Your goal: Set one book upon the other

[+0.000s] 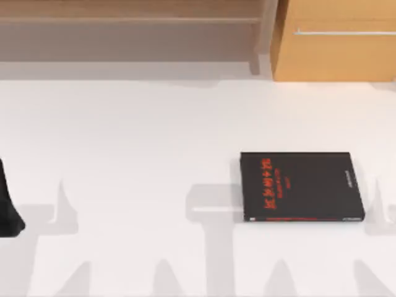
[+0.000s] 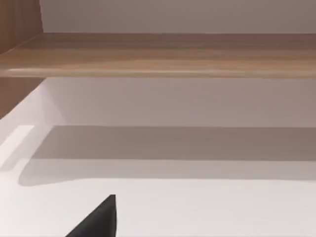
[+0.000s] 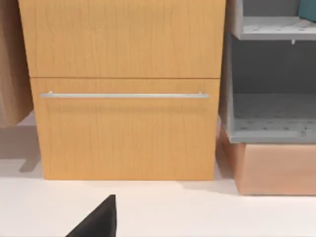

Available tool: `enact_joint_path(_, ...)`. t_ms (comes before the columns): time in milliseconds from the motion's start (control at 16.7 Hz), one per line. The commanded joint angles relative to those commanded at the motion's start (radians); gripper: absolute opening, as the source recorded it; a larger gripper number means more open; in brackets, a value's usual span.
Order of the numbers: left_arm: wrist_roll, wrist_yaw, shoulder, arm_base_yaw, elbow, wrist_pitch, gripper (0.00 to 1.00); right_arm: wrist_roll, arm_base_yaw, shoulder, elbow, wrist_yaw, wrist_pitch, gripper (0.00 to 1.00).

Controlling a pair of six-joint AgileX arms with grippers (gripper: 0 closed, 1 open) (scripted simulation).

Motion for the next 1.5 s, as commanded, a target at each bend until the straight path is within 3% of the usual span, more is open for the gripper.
enact_joint_path(300, 0.000, 0.000, 0.000, 0.000, 0.000, 0.000, 1.00, 0.000, -0.025, 0.062, 0.054, -0.026, 0.035, 1.00)
enact_joint_path(540, 0.000, 0.000, 0.000, 0.000, 0.000, 0.000, 1.00, -0.001, -0.099, 0.292, 0.254, -0.096, 0.136, 1.00)
enact_joint_path(1140, 0.000, 0.000, 0.000, 0.000, 0.000, 0.000, 1.00, -0.001, -0.290, 1.389, 0.934, -0.270, 0.392, 1.00)
enact_joint_path(1500, 0.000, 0.000, 0.000, 0.000, 0.000, 0.000, 1.00, -0.002, -0.398, 1.856, 1.275, -0.373, 0.540, 1.00)
